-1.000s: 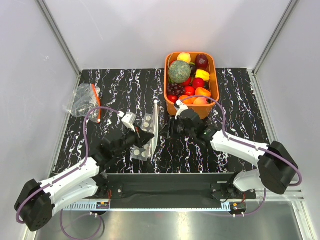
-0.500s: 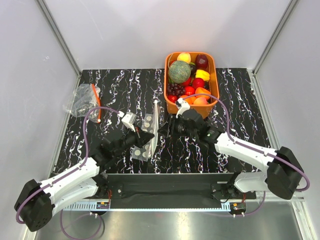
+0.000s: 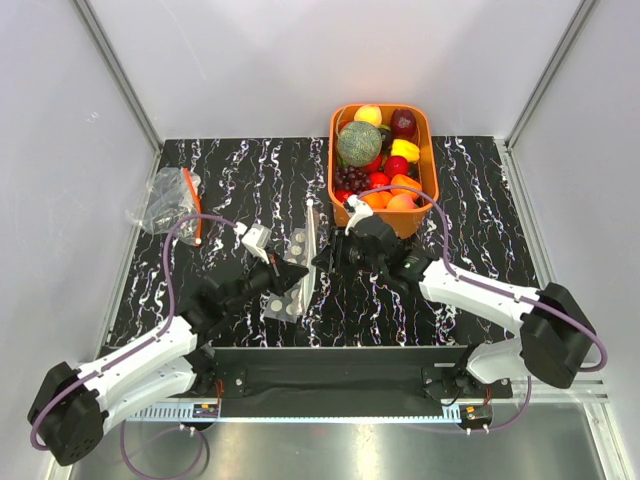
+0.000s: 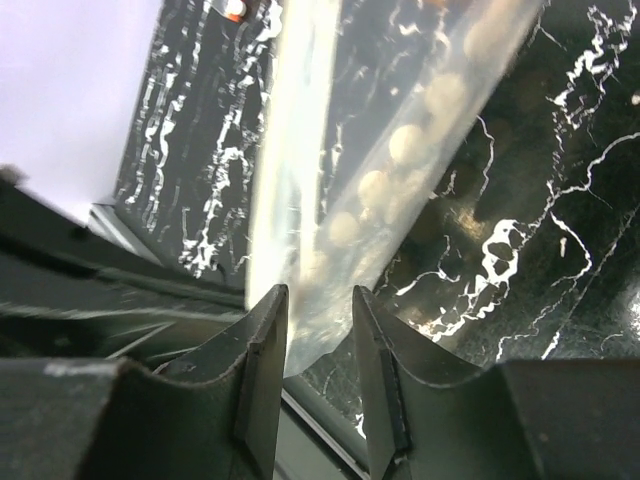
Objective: Place the food in the zip-top bag and seal the zipper
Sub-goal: Open the zipper of the food storage bag.
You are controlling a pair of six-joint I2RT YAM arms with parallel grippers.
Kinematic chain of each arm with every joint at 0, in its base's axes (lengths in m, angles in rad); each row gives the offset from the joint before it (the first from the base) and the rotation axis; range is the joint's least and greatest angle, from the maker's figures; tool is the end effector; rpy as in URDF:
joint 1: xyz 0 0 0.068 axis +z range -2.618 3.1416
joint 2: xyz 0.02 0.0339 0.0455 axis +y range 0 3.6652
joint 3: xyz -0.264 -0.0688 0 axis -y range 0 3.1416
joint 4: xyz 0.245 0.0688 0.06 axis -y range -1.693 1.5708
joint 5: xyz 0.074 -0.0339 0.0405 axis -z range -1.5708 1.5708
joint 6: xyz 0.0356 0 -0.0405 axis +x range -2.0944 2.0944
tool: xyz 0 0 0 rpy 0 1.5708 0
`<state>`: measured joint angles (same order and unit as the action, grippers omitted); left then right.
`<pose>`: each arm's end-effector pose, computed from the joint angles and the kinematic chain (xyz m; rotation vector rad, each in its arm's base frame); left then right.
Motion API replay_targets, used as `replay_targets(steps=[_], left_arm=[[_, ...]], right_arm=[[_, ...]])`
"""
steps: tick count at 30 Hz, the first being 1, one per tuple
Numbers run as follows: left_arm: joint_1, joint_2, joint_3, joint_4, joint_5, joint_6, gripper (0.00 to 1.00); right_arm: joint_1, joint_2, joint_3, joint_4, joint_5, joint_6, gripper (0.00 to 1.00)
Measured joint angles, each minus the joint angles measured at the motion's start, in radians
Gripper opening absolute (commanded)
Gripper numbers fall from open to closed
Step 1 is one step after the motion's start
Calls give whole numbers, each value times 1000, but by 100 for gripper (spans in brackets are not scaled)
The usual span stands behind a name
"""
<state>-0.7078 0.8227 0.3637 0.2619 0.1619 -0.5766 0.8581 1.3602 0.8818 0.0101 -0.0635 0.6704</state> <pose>0.1434 -0.1303 0.2309 0.2493 1.8775 -1.0510 0.1995 0.2343 0.2627 -0.2485 2.1821 0.9846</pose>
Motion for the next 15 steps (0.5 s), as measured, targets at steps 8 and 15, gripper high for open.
replay_targets(steps=[8, 15], left_arm=[[0, -23, 0, -5, 6, 0, 0], [0, 13, 0, 9, 35, 5, 0]], right_arm=[[2, 34, 1, 5, -8, 0, 30], [7, 76, 40, 16, -43, -3, 34]])
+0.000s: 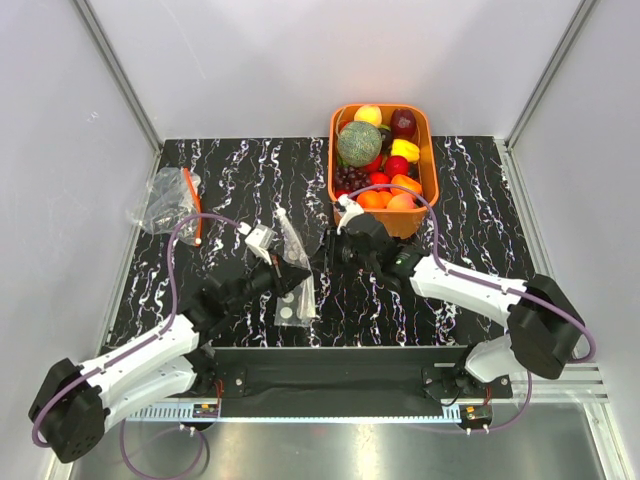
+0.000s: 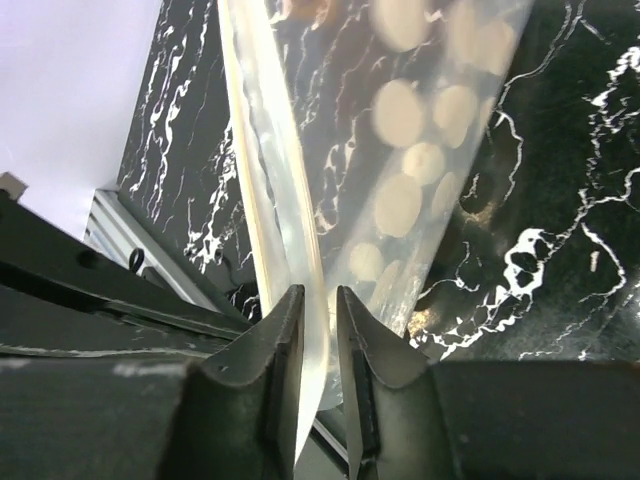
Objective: Place the food in the zip-top bag and seal the zipper
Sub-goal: Open the zipper of the food storage bag.
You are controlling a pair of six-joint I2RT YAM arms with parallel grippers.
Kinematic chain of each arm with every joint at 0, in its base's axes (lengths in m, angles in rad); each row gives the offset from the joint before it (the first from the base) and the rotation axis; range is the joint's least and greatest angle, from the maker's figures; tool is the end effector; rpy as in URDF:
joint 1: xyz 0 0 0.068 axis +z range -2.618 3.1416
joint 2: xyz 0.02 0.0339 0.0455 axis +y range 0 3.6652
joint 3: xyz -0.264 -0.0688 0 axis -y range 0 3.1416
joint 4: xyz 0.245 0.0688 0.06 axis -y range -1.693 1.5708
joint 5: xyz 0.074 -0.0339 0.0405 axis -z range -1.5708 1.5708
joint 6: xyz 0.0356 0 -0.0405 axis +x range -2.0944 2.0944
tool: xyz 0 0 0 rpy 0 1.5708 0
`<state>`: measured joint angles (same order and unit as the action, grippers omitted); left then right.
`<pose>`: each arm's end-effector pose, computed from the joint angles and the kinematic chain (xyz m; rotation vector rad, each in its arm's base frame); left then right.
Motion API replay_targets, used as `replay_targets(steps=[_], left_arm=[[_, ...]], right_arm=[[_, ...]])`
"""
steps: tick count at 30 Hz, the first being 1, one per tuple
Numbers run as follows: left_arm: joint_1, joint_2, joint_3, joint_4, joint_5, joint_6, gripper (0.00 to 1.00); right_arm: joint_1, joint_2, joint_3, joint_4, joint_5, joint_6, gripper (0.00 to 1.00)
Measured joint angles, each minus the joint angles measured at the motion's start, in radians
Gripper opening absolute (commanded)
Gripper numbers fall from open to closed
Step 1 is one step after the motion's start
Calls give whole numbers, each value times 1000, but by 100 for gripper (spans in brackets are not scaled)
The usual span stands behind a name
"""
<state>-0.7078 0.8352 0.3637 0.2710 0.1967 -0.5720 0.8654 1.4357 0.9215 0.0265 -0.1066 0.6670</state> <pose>0.1437 -0.1321 0.2297 0.2813 1.8823 -1.0758 0.2071 0.2491 0.2556 -0.2918 2.2100 1.0150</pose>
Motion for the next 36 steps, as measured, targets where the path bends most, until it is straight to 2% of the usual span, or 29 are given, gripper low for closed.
replay_targets(steps=[3, 15, 20, 29, 34, 36], left_arm=[[0, 2, 0, 2, 6, 4, 0], [0, -78, 0, -2, 33, 33, 0], [-1, -114, 0, -19, 31, 56, 0], [-1, -115, 0, -31, 40, 67, 0], [-1, -135, 0, -5, 72, 57, 0], [-1, -150, 0, 9, 89, 51, 0]], right_arm=[[-1, 1, -2, 5, -7, 1, 45], [-2, -74, -35, 25, -26, 13, 50], [0, -167, -89, 27, -19, 29, 63], [3, -268, -111, 32, -38, 46, 61], [3, -273, -135, 64, -64, 72, 69], [3, -273, -148, 75, -73, 82, 70]])
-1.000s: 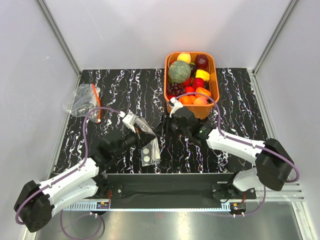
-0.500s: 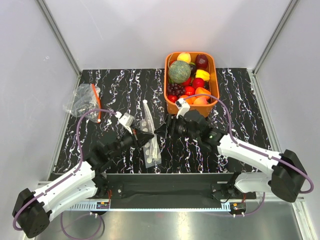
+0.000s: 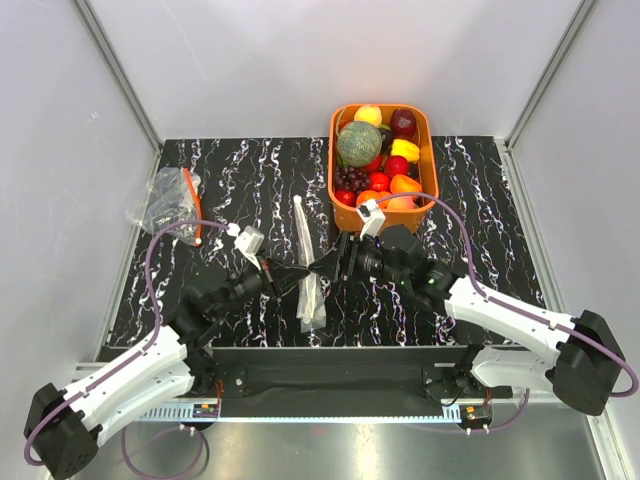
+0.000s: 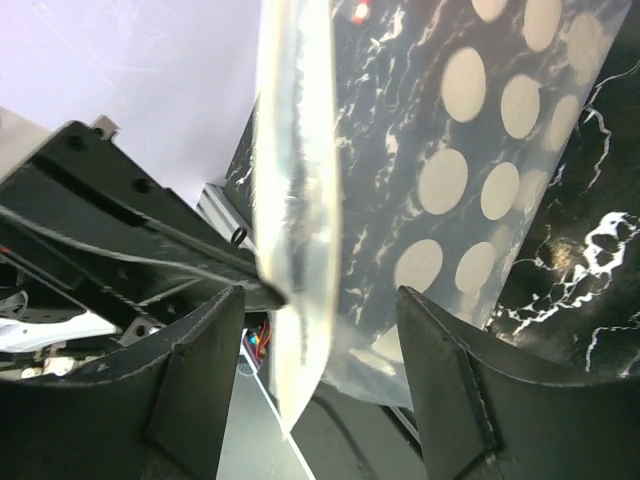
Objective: Place the food in the zip-top bag and seal the zipper
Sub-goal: Open the zipper of the food storage bag.
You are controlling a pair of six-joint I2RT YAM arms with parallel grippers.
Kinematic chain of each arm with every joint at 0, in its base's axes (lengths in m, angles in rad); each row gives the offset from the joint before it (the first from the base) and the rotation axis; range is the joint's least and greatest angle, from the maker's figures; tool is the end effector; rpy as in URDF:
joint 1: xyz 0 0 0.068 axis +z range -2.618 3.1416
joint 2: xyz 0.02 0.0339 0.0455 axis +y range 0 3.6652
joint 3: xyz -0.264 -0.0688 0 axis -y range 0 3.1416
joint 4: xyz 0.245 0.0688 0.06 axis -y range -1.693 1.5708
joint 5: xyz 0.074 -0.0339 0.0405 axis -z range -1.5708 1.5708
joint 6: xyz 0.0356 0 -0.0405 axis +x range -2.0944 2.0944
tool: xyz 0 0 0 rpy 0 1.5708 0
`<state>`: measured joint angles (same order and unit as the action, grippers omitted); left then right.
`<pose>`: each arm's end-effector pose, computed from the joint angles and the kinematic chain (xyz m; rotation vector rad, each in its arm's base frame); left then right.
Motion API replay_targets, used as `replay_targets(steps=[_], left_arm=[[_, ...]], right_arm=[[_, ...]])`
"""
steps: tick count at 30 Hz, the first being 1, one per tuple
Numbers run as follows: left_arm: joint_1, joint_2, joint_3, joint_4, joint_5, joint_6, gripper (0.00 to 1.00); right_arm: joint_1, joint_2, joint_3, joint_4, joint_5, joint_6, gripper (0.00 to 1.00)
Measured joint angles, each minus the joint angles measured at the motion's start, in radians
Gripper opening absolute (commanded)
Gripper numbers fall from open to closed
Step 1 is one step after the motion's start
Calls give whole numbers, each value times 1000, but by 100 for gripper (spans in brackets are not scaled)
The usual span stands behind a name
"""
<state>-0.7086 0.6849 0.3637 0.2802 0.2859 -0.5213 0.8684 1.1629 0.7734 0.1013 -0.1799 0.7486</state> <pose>0.1263 -0.1215 0.2557 0.3989 1.6967 -1.1590 0.1691 0.2096 0.2873 -0.2615 2.0460 1.2394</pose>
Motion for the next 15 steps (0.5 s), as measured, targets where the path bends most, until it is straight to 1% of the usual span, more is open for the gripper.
replay_targets(steps=[2, 5, 11, 15], left_arm=[[0, -19, 0, 14, 17, -4, 0], [2, -34, 0, 28, 40, -12, 0], [2, -31, 0, 57, 100, -34, 0], [2, -30, 0, 73, 116, -40, 0]], right_arm=[[0, 0, -13, 19, -12, 10, 71], [-2, -1, -24, 63, -45, 25, 71], [-3, -2, -26, 169, -124, 60, 64], [-5, -3, -29, 225, -167, 85, 53]])
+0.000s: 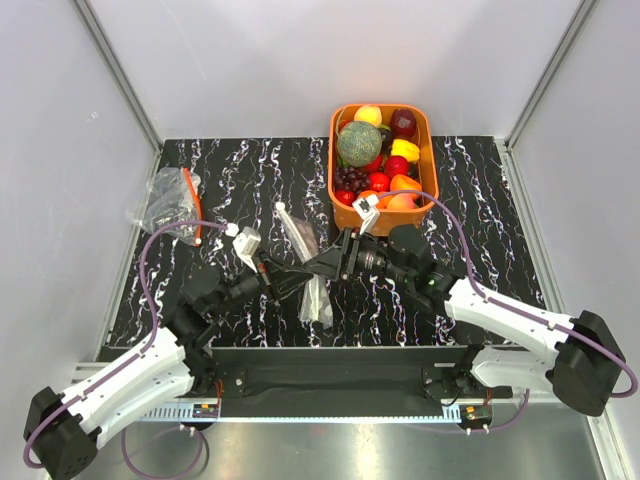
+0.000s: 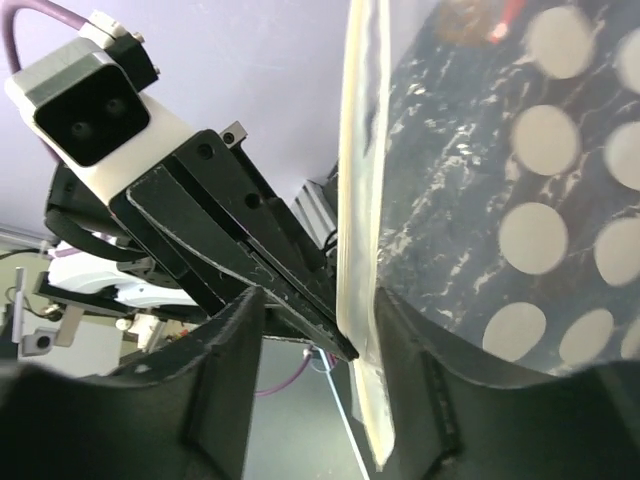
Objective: Place the food in the zip-top bag and seal the zipper
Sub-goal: Open the zipper of the food storage bag.
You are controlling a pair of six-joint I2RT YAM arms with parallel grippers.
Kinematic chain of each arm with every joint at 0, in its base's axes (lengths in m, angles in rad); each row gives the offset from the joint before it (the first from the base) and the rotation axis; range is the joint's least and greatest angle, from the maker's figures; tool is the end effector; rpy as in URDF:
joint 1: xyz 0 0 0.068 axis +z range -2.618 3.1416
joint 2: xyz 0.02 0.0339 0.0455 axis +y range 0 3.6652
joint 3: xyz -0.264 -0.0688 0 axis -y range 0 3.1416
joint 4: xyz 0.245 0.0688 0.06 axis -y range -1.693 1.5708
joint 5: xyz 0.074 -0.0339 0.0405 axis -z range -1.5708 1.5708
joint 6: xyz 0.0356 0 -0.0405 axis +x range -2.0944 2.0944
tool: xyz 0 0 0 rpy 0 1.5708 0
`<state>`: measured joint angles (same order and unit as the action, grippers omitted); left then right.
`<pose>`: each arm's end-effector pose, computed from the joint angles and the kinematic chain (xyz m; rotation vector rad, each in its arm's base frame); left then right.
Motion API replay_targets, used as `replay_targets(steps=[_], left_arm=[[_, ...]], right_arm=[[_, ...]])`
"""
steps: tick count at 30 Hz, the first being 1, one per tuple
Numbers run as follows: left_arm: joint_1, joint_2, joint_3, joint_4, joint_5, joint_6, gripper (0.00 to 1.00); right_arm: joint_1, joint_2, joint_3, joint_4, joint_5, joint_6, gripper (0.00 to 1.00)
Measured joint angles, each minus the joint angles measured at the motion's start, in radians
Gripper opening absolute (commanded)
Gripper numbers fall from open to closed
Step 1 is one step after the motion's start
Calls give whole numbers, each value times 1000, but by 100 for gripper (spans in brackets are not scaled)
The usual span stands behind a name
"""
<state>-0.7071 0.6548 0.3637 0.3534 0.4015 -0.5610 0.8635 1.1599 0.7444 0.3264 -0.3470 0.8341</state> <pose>0.1195 -0.1204 0.2681 0.4701 1.5966 -1.2923 0.1662 0.2131 0.3020 -0.3304 1.8837 1.5149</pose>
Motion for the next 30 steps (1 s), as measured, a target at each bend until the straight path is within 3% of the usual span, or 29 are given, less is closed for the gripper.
replay_targets(steps=[1, 7, 17, 21, 24, 30], left_arm=[[0, -1, 0, 5, 4, -2, 0], [0, -13, 0, 11, 11, -14, 0], [0, -53, 0, 11, 13, -21, 0], [0, -58, 0, 3, 13, -24, 0], [0, -58, 0, -4, 13, -24, 0], [0, -59, 1, -39, 3, -23, 0]], right_arm=[[-2, 0, -2, 7, -6, 4, 46], [-7, -34, -13, 7, -11, 19, 34], [-7, -76, -13, -1, -10, 16, 27], [-7, -76, -13, -12, -10, 8, 16], [-7, -76, -13, -30, -1, -7, 0], [-6, -87, -11, -106, 52, -38, 0]])
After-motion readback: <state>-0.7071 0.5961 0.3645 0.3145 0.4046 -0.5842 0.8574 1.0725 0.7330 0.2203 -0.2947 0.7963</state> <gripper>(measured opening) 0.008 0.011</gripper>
